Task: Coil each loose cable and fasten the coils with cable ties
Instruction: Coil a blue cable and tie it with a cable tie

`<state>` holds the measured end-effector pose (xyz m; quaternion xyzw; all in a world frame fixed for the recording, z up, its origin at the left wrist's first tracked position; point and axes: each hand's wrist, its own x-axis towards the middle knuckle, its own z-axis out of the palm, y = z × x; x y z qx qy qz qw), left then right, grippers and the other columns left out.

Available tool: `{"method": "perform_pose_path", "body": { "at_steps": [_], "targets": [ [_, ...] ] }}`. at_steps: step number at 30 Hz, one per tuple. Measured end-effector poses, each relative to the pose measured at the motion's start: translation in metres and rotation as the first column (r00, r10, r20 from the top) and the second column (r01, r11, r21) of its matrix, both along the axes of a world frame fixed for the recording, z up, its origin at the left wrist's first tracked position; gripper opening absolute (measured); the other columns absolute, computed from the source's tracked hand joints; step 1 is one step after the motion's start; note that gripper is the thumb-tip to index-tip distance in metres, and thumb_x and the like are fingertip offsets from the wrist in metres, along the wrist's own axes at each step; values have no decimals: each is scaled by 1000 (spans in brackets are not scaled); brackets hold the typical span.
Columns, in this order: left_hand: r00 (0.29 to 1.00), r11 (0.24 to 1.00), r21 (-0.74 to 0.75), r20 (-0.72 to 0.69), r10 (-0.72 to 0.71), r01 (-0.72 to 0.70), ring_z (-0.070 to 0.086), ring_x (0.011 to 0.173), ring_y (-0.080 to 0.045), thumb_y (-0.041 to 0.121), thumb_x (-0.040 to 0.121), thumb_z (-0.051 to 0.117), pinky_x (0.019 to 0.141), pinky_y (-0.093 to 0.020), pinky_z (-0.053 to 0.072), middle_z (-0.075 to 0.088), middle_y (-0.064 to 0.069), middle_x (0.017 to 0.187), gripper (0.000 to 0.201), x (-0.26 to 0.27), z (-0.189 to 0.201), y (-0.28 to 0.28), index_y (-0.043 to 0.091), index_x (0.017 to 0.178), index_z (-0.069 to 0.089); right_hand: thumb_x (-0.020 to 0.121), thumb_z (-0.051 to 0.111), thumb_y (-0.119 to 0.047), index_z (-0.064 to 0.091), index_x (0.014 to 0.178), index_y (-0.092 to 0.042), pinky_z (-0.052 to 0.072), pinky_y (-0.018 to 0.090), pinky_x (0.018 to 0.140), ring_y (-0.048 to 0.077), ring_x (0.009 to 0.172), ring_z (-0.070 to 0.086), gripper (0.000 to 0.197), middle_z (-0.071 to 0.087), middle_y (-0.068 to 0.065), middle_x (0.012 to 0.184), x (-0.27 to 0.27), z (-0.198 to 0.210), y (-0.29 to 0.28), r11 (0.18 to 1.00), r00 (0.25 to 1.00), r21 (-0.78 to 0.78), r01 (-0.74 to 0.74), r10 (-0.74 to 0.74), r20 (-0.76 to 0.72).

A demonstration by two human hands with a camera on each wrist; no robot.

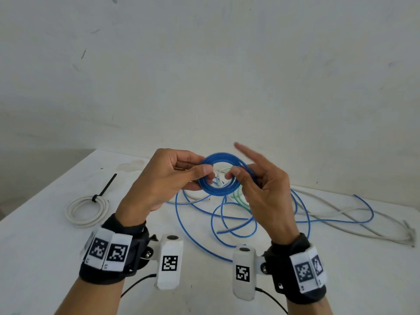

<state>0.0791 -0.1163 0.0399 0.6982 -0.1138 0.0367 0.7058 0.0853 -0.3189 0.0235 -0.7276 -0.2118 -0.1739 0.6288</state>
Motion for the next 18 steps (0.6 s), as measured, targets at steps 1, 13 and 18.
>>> {"method": "perform_pose_path", "body": {
  "at_steps": [1,13,18],
  "targets": [
    [1000,1000,-11,13,15,-15,77,83,-26,13,85,72,70,-28,60,78,-16,88,20,0,1,-1,3,102,75,95,70,-20,64,122,-32,40,33,52,16,53,42,30,78,1,80,0,-1,3,998,999,40,40,-40,-2],
    [990,972,-198,41,135,-125,77,79,-25,13,88,71,64,-25,58,78,-14,88,21,-1,2,-8,2,105,73,102,60,-19,56,100,-9,36,26,49,17,50,45,10,78,12,95,-6,-8,29,893,996,444,75,-41,-85],
    [990,959,-252,24,142,-131,77,86,-28,19,84,73,70,-30,61,78,-15,92,29,-1,-1,-16,2,107,73,98,64,-19,55,95,-11,36,28,50,19,51,47,12,78,13,95,-5,-9,24,896,996,442,50,-12,-88]
  ]
}}
